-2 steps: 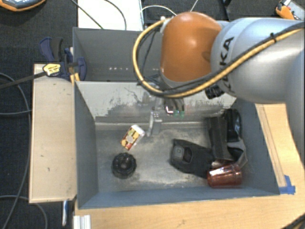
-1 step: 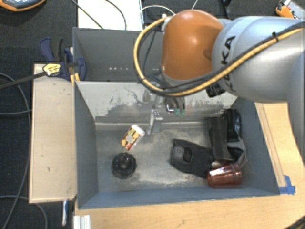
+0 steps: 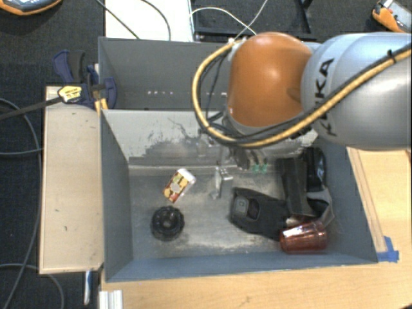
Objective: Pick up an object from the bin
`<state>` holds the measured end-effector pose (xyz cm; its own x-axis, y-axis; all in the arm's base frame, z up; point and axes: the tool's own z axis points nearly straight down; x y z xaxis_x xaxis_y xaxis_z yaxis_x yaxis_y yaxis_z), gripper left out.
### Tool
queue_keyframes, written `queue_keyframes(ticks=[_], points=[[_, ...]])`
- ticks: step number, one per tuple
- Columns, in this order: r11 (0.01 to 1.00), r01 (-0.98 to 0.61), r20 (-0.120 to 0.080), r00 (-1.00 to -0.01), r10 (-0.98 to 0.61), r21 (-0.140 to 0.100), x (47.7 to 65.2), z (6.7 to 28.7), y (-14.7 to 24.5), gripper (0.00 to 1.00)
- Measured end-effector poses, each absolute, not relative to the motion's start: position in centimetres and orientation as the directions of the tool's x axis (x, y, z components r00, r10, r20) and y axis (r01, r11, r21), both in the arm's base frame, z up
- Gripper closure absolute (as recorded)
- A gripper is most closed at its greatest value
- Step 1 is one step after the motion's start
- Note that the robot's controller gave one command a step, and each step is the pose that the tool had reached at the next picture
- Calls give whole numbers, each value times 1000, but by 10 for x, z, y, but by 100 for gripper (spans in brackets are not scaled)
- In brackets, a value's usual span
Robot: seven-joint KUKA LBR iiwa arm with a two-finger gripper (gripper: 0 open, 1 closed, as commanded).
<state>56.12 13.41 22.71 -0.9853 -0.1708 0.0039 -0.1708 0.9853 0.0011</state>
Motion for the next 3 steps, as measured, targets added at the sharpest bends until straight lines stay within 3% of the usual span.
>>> queue_keyframes(ticks=[1, 2, 3], points=[[976, -220, -6, -976, -220, 1, 540, 203, 122, 0], [982, -189, 6, -982, -189, 2, 516, 172, 121, 0], [968, -250, -2, -968, -250, 0, 496, 140, 58, 0]])
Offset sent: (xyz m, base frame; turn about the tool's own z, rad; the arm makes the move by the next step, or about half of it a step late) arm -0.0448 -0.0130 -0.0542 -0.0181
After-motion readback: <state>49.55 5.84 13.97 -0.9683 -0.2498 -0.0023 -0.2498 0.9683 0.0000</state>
